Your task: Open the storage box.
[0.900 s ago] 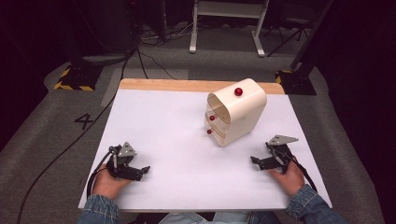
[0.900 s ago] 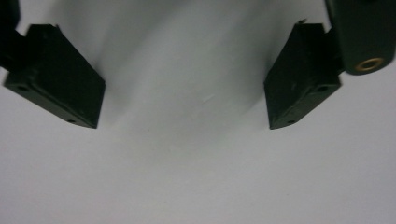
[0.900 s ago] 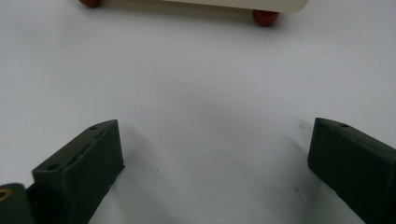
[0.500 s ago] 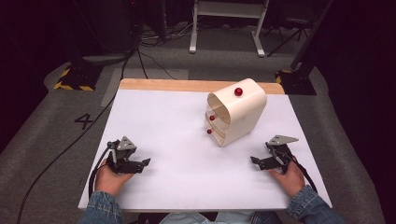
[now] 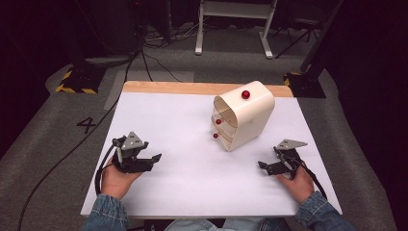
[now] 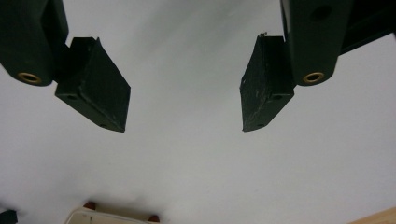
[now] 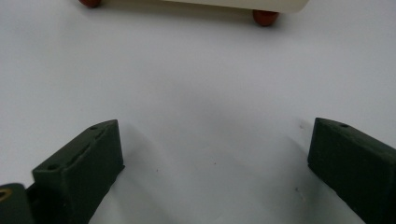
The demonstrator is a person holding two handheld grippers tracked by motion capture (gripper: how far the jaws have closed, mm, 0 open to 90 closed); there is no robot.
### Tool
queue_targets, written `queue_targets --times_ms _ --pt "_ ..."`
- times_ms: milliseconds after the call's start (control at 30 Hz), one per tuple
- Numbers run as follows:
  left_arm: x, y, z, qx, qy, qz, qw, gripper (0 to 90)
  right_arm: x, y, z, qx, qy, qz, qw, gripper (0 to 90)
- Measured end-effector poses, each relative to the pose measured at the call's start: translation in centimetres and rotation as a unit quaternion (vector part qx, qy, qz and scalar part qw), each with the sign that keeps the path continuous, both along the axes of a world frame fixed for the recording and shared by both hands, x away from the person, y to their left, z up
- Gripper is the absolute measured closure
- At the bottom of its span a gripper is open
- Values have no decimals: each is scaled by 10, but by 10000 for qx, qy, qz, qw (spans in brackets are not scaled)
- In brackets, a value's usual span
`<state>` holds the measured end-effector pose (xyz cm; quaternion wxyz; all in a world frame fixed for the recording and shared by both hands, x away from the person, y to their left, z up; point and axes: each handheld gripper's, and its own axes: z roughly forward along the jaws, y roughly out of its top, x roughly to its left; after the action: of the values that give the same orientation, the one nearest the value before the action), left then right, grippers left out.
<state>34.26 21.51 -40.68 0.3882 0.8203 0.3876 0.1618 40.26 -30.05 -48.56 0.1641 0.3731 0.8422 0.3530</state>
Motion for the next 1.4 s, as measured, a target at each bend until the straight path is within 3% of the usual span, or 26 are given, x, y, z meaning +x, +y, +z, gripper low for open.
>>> queue_targets --times_ms 233,333,567,767,900,1200,1300,1400 --pt "9 -13 14 -341 -252 -171 9990 356 0 0 0 1 -1 0 10000 33" --pt "16 -20 18 -646 -304 -306 9970 373 0 0 0 0 -2 0 10000 33" --pt "33 -42 20 -763 -517 -611 9939 399 0 0 0 1 -3 0 10000 33" --pt "48 -66 14 -833 -573 -856 9912 419 0 0 0 0 -3 -1 10000 33" --pt "56 -78 9 -869 -500 -978 9901 429 0 0 0 -2 -4 3 10000 33" --pt "72 -118 -6 -911 -485 -1443 9841 446 0 0 0 -4 -4 3 10000 33" --pt "75 -126 -12 -920 -527 -1515 9828 456 0 0 0 -5 -4 2 10000 33" --pt "78 -131 -18 -1059 -539 -1485 9818 464 0 0 0 -4 -4 2 10000 33"
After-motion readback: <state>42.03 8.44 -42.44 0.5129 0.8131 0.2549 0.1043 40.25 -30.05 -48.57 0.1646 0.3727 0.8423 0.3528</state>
